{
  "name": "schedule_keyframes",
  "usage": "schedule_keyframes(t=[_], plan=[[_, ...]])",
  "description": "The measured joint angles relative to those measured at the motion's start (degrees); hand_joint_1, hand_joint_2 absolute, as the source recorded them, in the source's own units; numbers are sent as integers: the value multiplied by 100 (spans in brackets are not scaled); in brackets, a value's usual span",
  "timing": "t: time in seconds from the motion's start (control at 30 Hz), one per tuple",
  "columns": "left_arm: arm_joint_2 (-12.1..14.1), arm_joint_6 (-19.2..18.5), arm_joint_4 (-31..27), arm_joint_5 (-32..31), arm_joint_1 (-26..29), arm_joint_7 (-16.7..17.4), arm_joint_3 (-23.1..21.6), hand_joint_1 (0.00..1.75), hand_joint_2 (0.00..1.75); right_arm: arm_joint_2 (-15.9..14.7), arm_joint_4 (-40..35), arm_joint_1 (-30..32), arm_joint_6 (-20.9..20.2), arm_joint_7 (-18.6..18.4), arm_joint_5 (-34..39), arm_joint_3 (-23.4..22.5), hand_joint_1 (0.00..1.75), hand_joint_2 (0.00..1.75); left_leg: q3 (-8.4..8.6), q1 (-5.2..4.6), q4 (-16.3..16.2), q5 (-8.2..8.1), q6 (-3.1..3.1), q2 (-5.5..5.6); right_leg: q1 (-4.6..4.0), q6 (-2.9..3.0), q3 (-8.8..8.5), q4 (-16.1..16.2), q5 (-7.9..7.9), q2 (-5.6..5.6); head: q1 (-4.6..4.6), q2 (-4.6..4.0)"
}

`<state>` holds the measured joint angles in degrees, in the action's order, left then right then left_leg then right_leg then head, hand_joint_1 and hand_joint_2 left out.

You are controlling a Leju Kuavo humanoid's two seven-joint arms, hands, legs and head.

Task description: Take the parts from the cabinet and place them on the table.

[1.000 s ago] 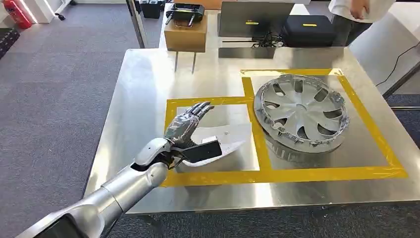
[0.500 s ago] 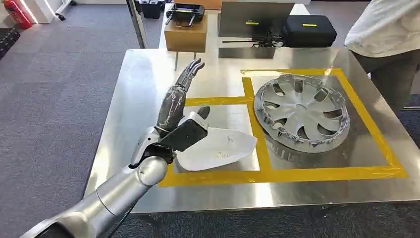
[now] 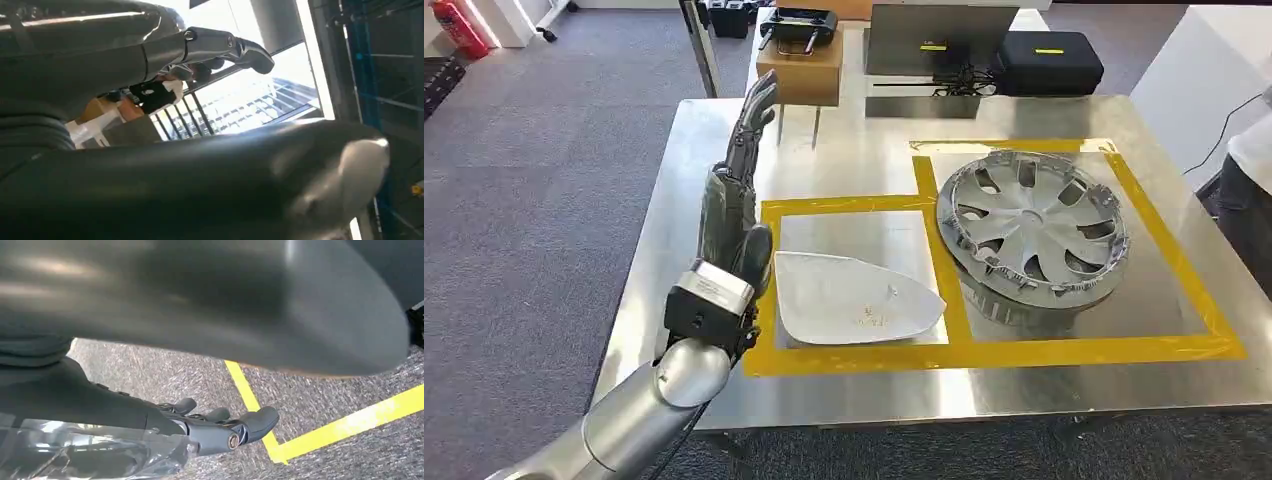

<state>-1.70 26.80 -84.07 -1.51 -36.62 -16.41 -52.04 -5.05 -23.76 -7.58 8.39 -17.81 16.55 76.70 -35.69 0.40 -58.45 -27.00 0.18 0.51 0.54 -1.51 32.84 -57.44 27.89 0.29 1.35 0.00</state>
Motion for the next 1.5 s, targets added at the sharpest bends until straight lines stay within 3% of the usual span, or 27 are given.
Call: schedule_keyframes(t=[0.3,0.53,0.57,0.6,0.63,0.67,0.73,0.77,0.8,0.83,0.9,0.93,1.0,1.07,1.13,1.17,1.23,1.27,1.3,1.33,1.4,1.43,1.47,1.5], plan=[[116,-26,-669,-114,56,0,-28,0,0,35,0,-70,-11,0,0,-2,0,0,1,0,0,0,0,0,0,2,0,0,1,0,-2,0],[234,-46,-1000,-230,58,61,-90,0,0,120,-2,-114,-46,13,0,-59,0,0,1,-59,-27,-31,62,3,52,-52,-13,23,0,1,-4,0],[247,-52,-1044,-234,57,61,-105,0,0,124,-2,-133,-52,17,0,-79,0,0,16,-52,15,-14,88,1,48,-71,-26,37,2,2,-7,0],[249,-55,-1084,-243,59,63,-118,0,0,125,-2,-146,-59,17,0,-92,0,0,68,15,88,24,120,-10,59,-84,-25,13,41,0,-4,2],[249,-57,-1097,-256,50,63,-133,0,0,125,-2,-159,-59,20,0,-96,0,0,94,17,111,26,122,-11,46,-96,22,-116,126,-2,9,0],[249,-59,-1110,-258,53,63,-146,0,0,127,-2,-166,-61,20,0,-98,0,0,105,25,112,24,138,-12,54,-105,176,-436,308,-2,35,0],[264,-63,-1125,-260,98,63,-177,0,0,131,-2,-155,-70,20,0,-101,0,0,116,24,111,12,154,-12,70,-128,641,-1333,667,-2,48,0],[275,-72,-1125,-262,122,63,-195,0,0,131,-2,-152,-83,20,0,-101,0,0,117,26,108,3,147,-9,74,-141,790,-1574,693,-3,50,0],[286,-76,-1125,-260,145,63,-208,0,0,129,-2,-155,-90,20,0,-103,0,0,126,33,103,-3,137,-5,85,-155,817,-1555,581,-5,59,0],[293,-76,-1125,-260,149,63,-216,0,0,129,-2,-162,-94,20,0,-107,0,0,135,43,94,-19,114,-2,96,-164,740,-1322,373,-7,57,0],[293,-96,-1125,-260,140,63,-232,0,0,127,-2,-174,-107,20,0,-120,0,0,155,75,30,-72,33,3,122,-187,369,-446,-159,-12,61,0],[295,-103,-1125,-256,145,63,-240,0,0,140,-2,-176,-116,20,0,-125,0,0,135,70,7,-107,-23,3,125,-187,257,-239,-113,1,72,0],[297,-120,-1127,-243,139,70,-260,0,0,153,-4,-175,-131,20,0,-136,0,0,88,36,-43,-99,-96,1,100,-63,289,-192,-115,22,72,2],[306,-138,-1127,-216,141,70,-286,0,0,155,-4,-160,-146,17,0,-135,0,0,101,51,-31,-81,-145,0,78,9,299,-218,-107,26,63,0],[310,-153,-1127,-199,136,72,-286,0,0,155,-4,-181,-146,13,0,-140,0,0,71,71,-139,-248,-214,-10,102,112,281,-182,-139,6,48,0],[312,-155,-1127,-194,132,72,-286,0,0,159,-4,-189,-151,13,0,-140,0,0,-28,65,-412,-455,-223,-9,97,143,280,-181,-145,1,33,0],[332,-155,-1127,-190,149,72,-297,0,0,170,-4,-186,-157,13,0,-140,0,0,-375,66,-1309,-890,-232,-9,73,181,284,-181,-152,-16,4,0],[343,-157,-1125,-186,157,72,-308,0,0,170,-4,-180,-162,13,0,-140,0,0,-491,65,-1615,-988,-227,-9,61,187,287,-182,-156,-20,-2,0],[352,-162,-1119,-181,160,72,-319,0,0,170,-4,-176,-162,13,0,-140,0,0,-490,65,-1678,-959,-210,-9,46,197,288,-183,-163,-21,-7,0],[356,-164,-1121,-177,159,72,-326,0,0,170,-4,-177,-162,9,0,-140,0,0,-378,63,-1499,-817,-188,-9,36,202,291,-185,-168,-20,-9,0],[358,-170,-1121,-177,147,72,-326,0,0,179,-7,-179,-162,7,0,-140,0,0,122,37,-613,-378,-114,-9,22,193,286,-192,-179,-9,-11,0],[356,-177,-1123,-177,134,72,-326,0,0,188,-7,-182,-162,4,0,-140,0,0,362,12,-157,-278,-63,-9,23,176,286,-196,-190,-7,-13,0],[354,-190,-1123,-175,130,72,-326,0,0,195,-7,-185,-164,2,-2,-140,0,0,412,-11,-32,-327,-54,-7,-18,138,307,-211,-204,-4,-9,0],[354,-199,-1123,-168,131,72,-326,0,0,195,-7,-188,-166,2,-2,-140,0,0,400,-18,-25,-317,-54,-5,4,97,321,-203,-230,-6,-13,0]])
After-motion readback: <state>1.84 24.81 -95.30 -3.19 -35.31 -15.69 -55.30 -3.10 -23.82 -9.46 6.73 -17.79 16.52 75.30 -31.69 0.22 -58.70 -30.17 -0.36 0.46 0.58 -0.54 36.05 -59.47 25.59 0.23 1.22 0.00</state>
